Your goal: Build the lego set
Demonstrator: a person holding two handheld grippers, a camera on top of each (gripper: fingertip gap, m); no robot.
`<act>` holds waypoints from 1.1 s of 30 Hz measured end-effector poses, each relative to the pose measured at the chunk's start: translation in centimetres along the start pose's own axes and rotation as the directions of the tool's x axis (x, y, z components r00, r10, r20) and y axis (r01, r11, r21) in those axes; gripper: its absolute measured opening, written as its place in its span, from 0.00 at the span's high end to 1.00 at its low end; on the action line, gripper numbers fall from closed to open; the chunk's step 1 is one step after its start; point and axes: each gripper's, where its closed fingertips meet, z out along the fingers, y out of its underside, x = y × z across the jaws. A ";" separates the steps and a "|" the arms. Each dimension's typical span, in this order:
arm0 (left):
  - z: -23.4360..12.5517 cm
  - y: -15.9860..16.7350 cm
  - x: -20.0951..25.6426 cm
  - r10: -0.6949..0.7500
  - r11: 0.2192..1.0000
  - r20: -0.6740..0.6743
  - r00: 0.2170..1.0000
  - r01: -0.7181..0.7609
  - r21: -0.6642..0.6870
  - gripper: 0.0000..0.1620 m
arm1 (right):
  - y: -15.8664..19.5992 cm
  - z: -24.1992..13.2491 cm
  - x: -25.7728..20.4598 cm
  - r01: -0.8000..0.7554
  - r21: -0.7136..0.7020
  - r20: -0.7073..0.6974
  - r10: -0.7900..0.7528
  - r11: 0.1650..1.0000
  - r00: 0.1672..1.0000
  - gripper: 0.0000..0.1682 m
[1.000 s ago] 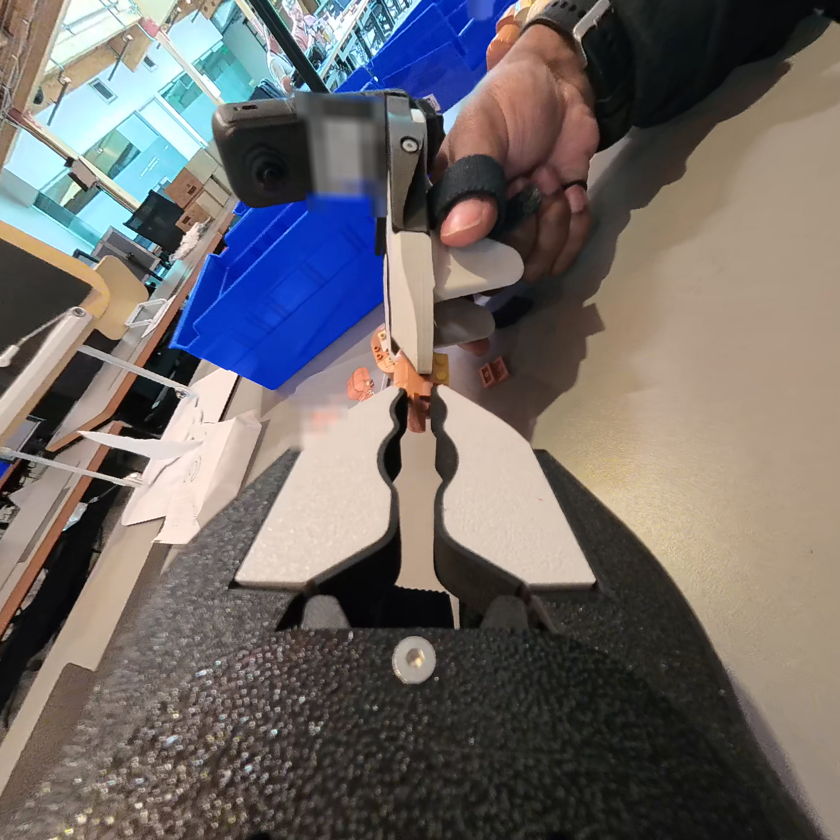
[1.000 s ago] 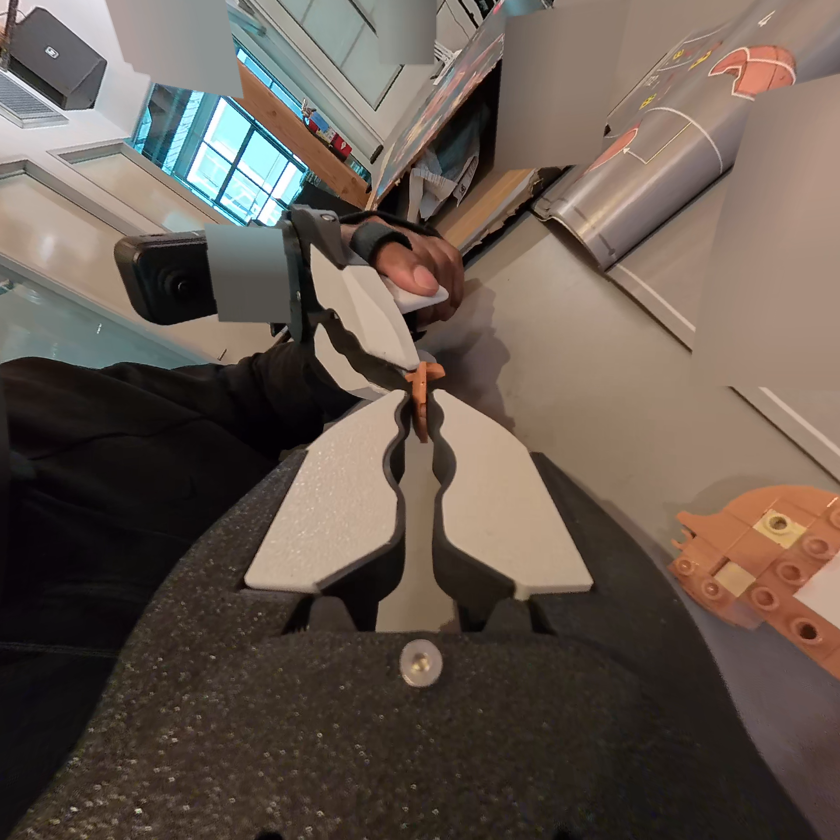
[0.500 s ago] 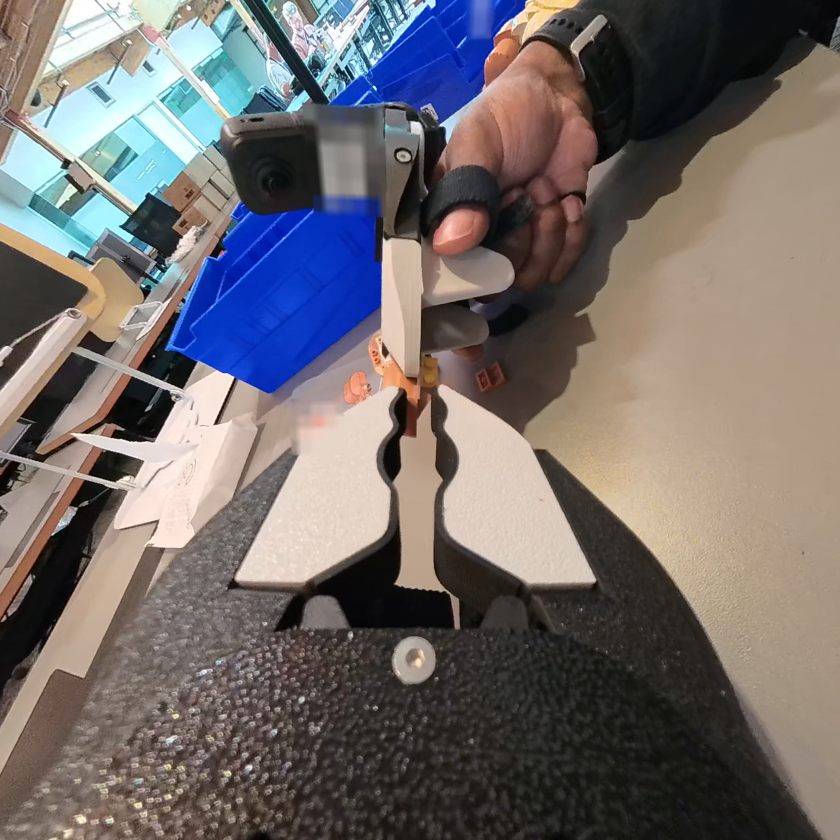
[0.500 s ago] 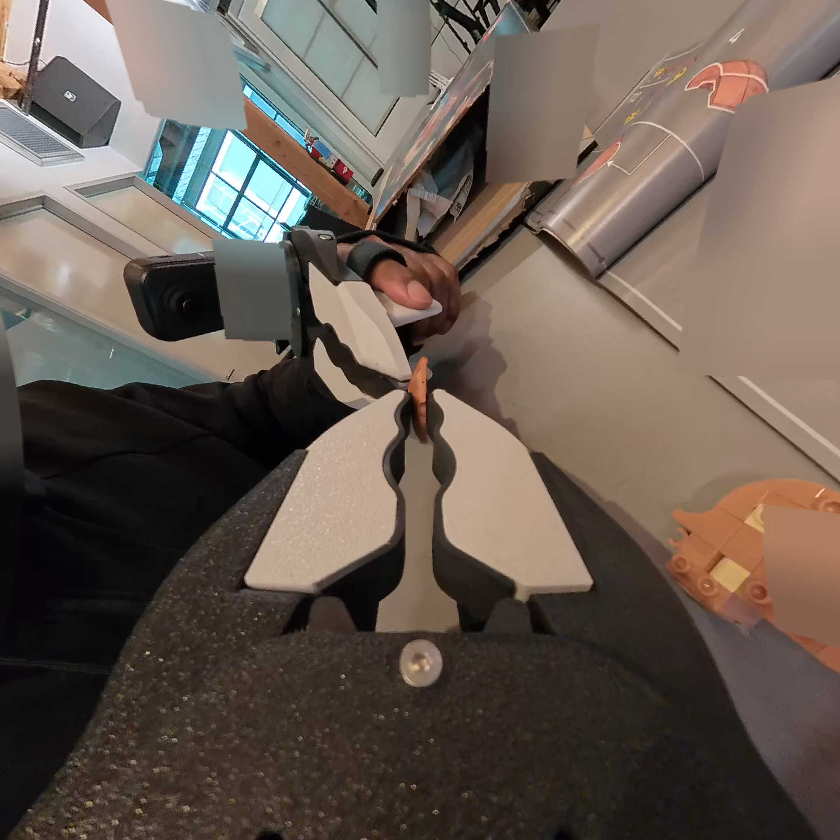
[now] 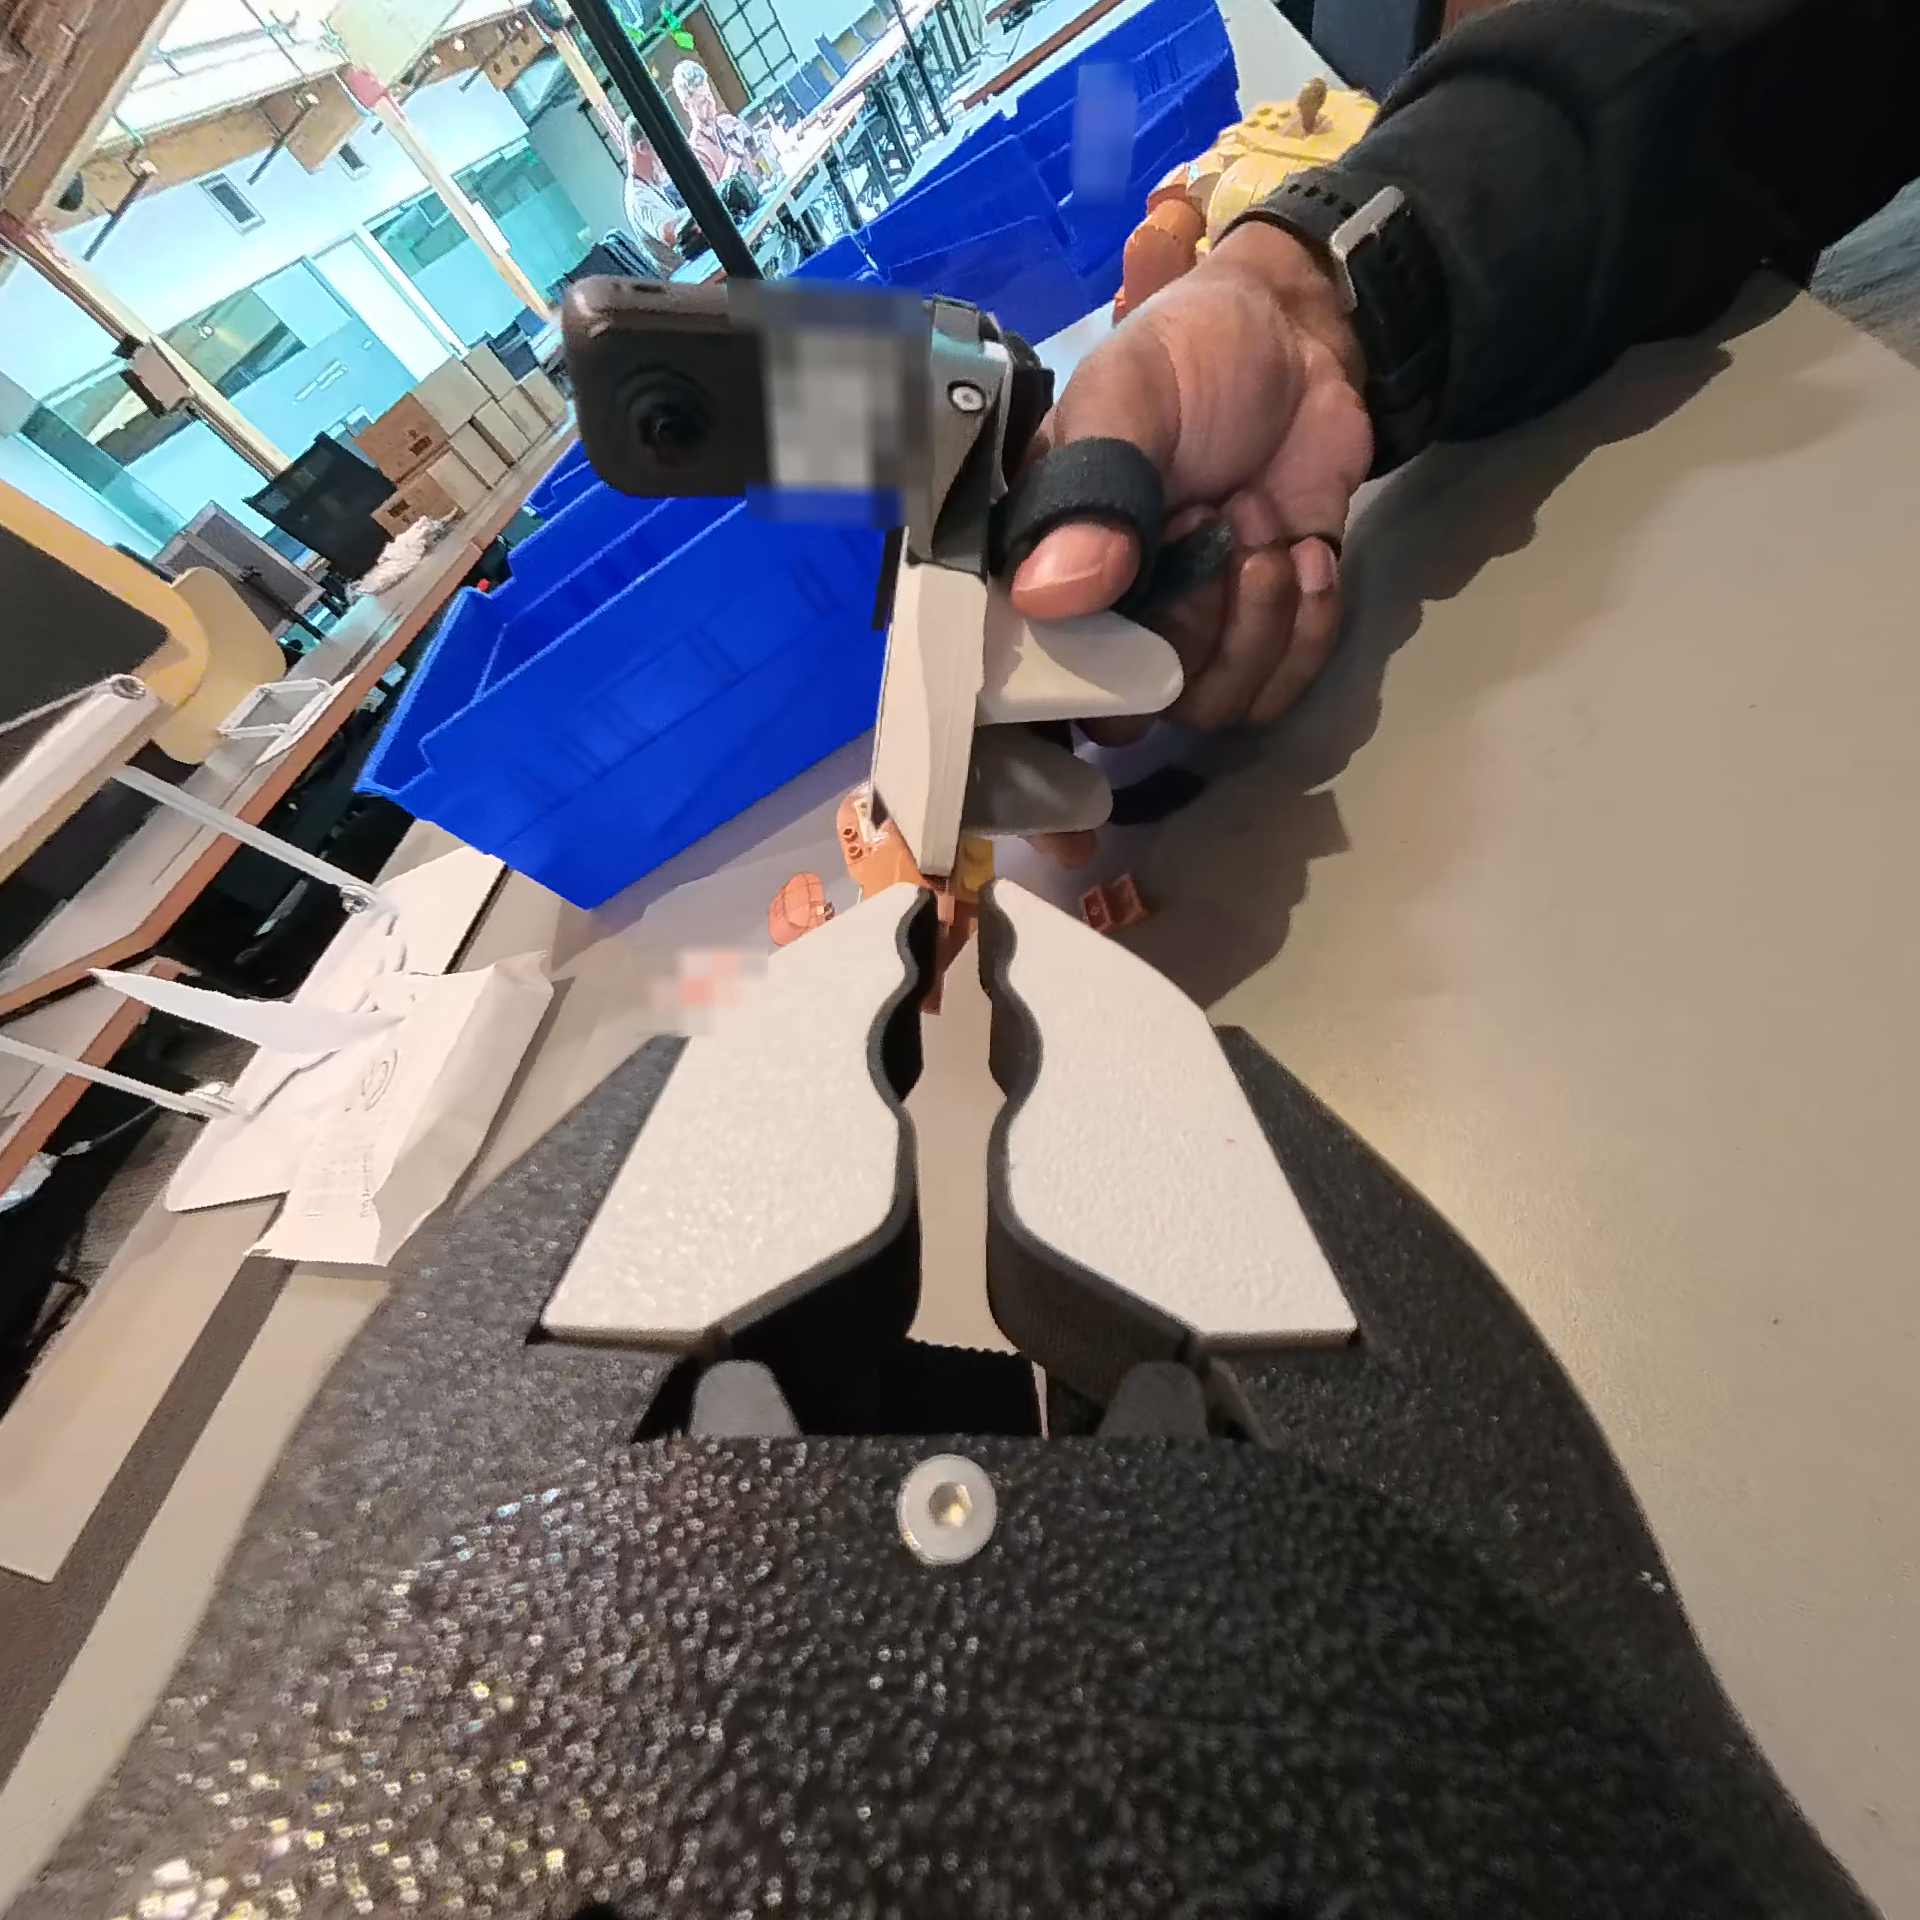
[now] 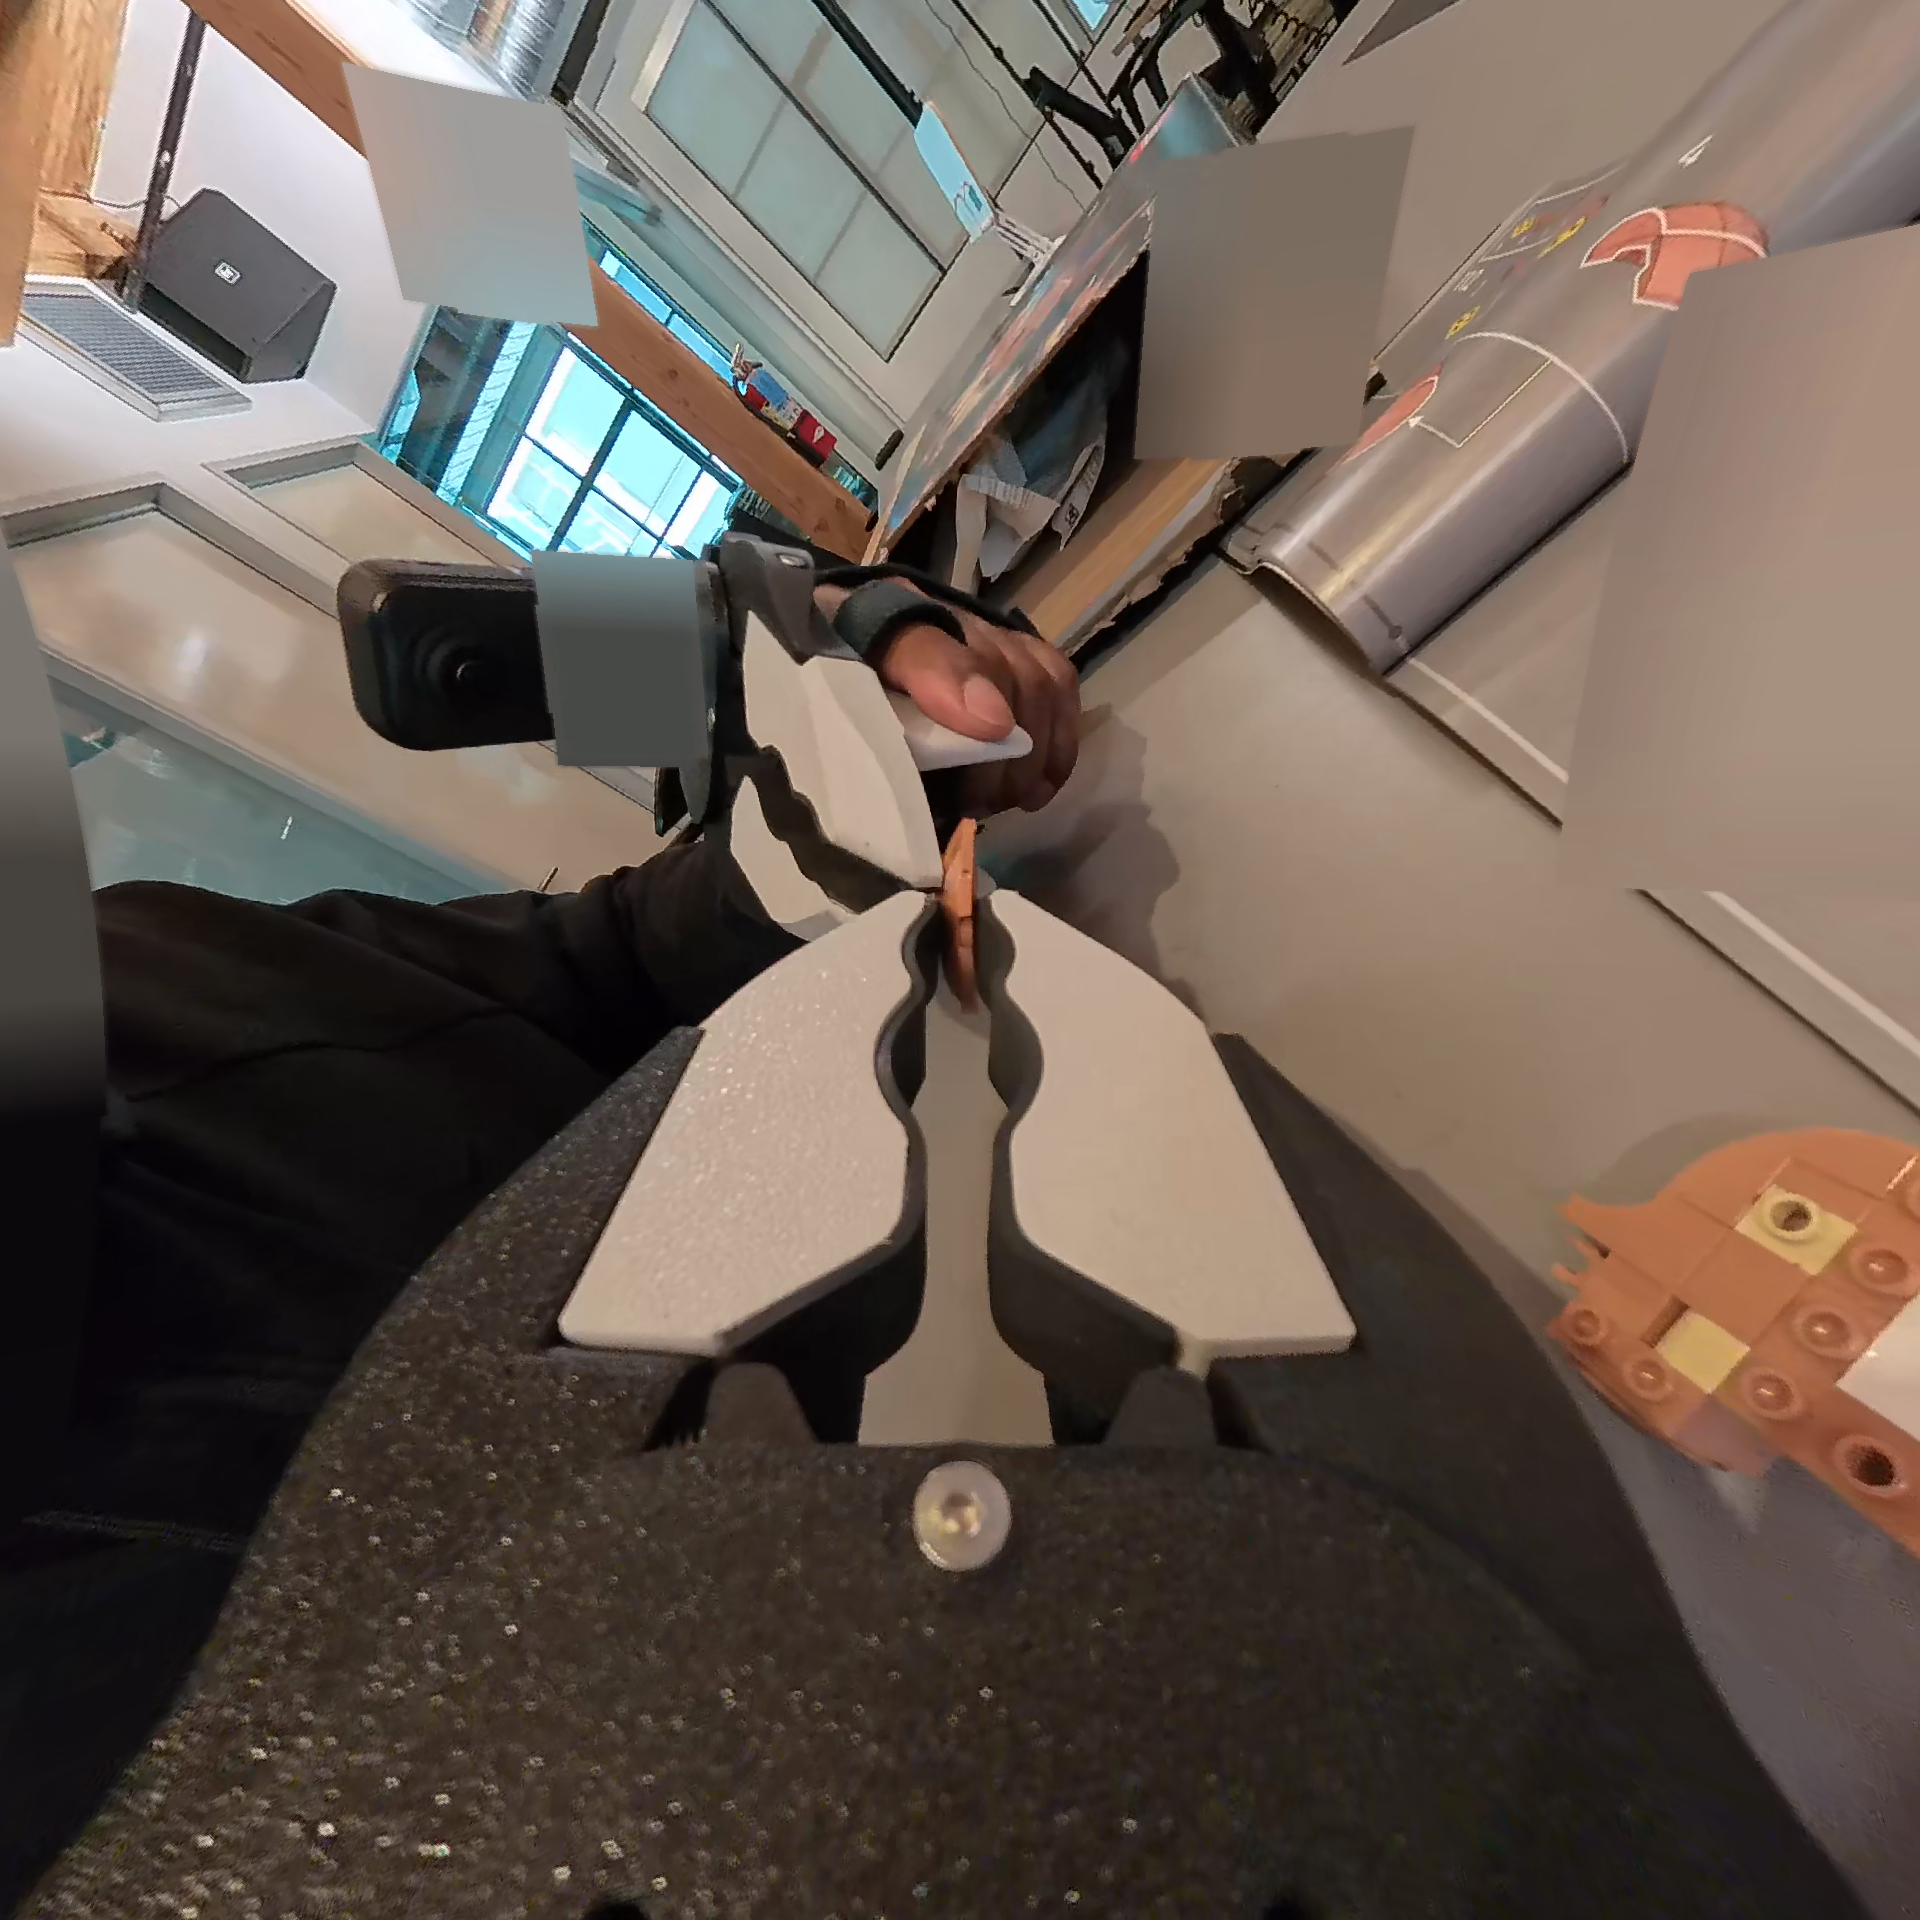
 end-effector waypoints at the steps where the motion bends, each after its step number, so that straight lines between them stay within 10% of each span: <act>1: 0.0 -0.1 0.0 -0.011 1.000 -0.002 1.000 0.011 0.005 0.96 | 0.0 0.0 0.0 0.001 0.002 0.002 -0.001 1.000 1.000 0.96; 24: -1.0 -1.6 -1.6 -0.193 0.975 -0.004 0.981 0.192 0.115 0.91 | -0.3 -0.1 -0.2 0.023 0.016 -0.001 -0.023 1.000 1.000 0.96; 33: -0.8 0.5 -0.9 -0.758 0.613 -0.318 0.570 0.789 -0.045 0.82 | -0.3 0.0 -0.5 0.058 0.014 0.005 -0.058 0.998 0.998 0.96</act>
